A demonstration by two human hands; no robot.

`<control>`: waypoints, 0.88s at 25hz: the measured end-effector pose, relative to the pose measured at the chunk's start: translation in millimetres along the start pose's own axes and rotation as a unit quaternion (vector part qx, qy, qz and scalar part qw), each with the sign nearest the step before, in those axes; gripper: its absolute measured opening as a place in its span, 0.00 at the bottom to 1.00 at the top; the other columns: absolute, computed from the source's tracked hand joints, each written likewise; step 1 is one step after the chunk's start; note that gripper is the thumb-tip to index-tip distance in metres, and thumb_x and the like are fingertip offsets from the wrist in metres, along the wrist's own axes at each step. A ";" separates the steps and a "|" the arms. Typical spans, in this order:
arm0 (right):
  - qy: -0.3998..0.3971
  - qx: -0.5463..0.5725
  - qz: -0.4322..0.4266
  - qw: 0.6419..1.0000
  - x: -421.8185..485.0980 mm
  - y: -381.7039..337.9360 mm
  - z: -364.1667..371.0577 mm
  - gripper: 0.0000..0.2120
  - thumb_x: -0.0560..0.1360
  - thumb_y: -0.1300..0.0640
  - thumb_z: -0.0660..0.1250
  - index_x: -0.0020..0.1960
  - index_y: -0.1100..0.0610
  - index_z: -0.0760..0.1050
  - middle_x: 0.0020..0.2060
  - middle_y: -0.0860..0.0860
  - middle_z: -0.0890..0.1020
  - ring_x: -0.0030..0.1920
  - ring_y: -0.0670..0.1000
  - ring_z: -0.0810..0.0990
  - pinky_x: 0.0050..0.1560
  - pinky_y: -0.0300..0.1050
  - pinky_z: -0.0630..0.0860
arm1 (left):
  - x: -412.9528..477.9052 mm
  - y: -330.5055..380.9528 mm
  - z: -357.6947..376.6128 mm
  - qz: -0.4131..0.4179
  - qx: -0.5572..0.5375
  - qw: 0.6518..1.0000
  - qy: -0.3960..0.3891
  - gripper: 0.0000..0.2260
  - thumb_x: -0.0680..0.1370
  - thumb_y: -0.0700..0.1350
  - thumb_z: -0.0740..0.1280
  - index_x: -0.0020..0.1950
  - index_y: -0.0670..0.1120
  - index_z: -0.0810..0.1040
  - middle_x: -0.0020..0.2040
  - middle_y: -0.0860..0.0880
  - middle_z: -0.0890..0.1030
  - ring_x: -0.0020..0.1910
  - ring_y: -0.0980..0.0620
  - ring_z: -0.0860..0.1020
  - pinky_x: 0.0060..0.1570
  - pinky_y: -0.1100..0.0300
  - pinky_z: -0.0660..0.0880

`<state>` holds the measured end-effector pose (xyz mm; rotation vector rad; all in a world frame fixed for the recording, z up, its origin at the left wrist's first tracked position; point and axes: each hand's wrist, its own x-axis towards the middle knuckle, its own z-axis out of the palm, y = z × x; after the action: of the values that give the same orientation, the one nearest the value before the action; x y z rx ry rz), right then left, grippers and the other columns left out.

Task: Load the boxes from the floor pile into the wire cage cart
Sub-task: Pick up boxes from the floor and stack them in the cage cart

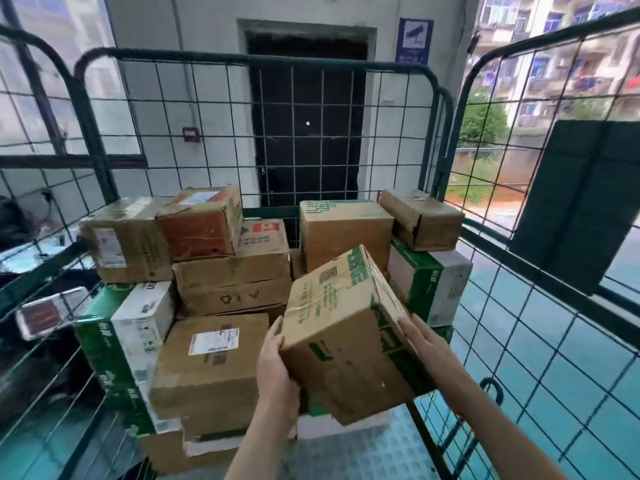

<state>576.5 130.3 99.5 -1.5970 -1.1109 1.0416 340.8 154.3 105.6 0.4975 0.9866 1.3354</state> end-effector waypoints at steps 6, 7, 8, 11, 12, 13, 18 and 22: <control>0.014 -0.164 -0.173 0.971 80.1 -43.2 -10.6 0.47 0.66 0.24 0.67 0.78 0.45 0.63 0.80 0.51 0.60 0.78 0.53 0.60 0.77 0.52 0.60 | 60.4 20.1 36.5 0.199 0.417 0.885 0.055 0.17 0.85 0.52 0.58 0.69 0.50 0.79 0.66 0.50 0.79 0.64 0.49 0.75 0.57 0.56 0.73; 0.000 -0.201 -0.200 0.959 90.6 -50.6 -3.1 0.44 0.68 0.28 0.69 0.79 0.46 0.63 0.81 0.51 0.55 0.79 0.53 0.57 0.76 0.50 0.59 | 66.9 26.4 44.3 0.198 0.431 0.880 0.042 0.20 0.84 0.58 0.57 0.66 0.49 0.81 0.62 0.50 0.82 0.63 0.48 0.77 0.59 0.56 0.72; -0.014 -0.237 -0.221 0.946 100.4 -56.0 6.0 0.43 0.70 0.32 0.70 0.79 0.46 0.61 0.82 0.52 0.52 0.80 0.54 0.55 0.76 0.50 0.60 | 70.4 35.7 52.3 0.194 0.413 0.890 0.018 0.25 0.82 0.65 0.56 0.65 0.50 0.81 0.60 0.54 0.83 0.63 0.50 0.78 0.61 0.55 0.73; -0.044 -0.247 -0.255 0.934 125.0 -71.4 31.1 0.44 0.70 0.29 0.68 0.80 0.44 0.59 0.82 0.51 0.48 0.80 0.54 0.55 0.77 0.53 0.62 | 80.1 62.9 69.9 0.225 0.346 0.910 -0.041 0.31 0.73 0.74 0.60 0.72 0.61 0.70 0.60 0.69 0.76 0.69 0.57 0.73 0.70 0.55 0.67; -0.044 -0.238 -0.268 0.933 132.9 -80.1 35.2 0.44 0.69 0.30 0.69 0.80 0.44 0.60 0.82 0.51 0.48 0.80 0.54 0.55 0.77 0.53 0.62 | 81.2 76.3 75.4 0.245 0.368 0.896 -0.047 0.31 0.74 0.70 0.66 0.75 0.61 0.66 0.59 0.70 0.75 0.68 0.58 0.72 0.68 0.57 0.67; -0.042 -0.235 -0.284 0.929 141.6 -90.7 38.7 0.44 0.70 0.32 0.71 0.80 0.44 0.60 0.82 0.51 0.47 0.80 0.54 0.55 0.77 0.52 0.62 | 86.1 91.0 78.1 0.263 0.394 0.880 -0.039 0.33 0.75 0.63 0.71 0.77 0.61 0.63 0.60 0.69 0.74 0.66 0.58 0.72 0.66 0.59 0.67; -0.030 -0.321 -0.364 0.874 188.5 -170.1 67.3 0.42 0.74 0.43 0.73 0.81 0.45 0.56 0.82 0.55 0.43 0.78 0.58 0.60 0.75 0.52 0.63 | 132.7 183.3 87.9 0.337 0.559 0.757 -0.014 0.47 0.69 0.57 0.80 0.82 0.56 0.58 0.72 0.58 0.67 0.68 0.55 0.69 0.71 0.57 0.66; -0.042 -0.382 -0.362 0.849 224.8 -213.8 87.6 0.41 0.75 0.41 0.72 0.82 0.45 0.55 0.82 0.56 0.45 0.75 0.59 0.67 0.73 0.54 0.67 | 183.7 228.7 89.4 0.311 0.687 0.656 0.001 0.55 0.61 0.63 0.82 0.81 0.52 0.58 0.77 0.46 0.67 0.73 0.46 0.67 0.75 0.47 0.65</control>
<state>504.6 404.6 252.7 -1.4574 -2.1440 0.1355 271.4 398.2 278.1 2.1480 1.8448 0.8582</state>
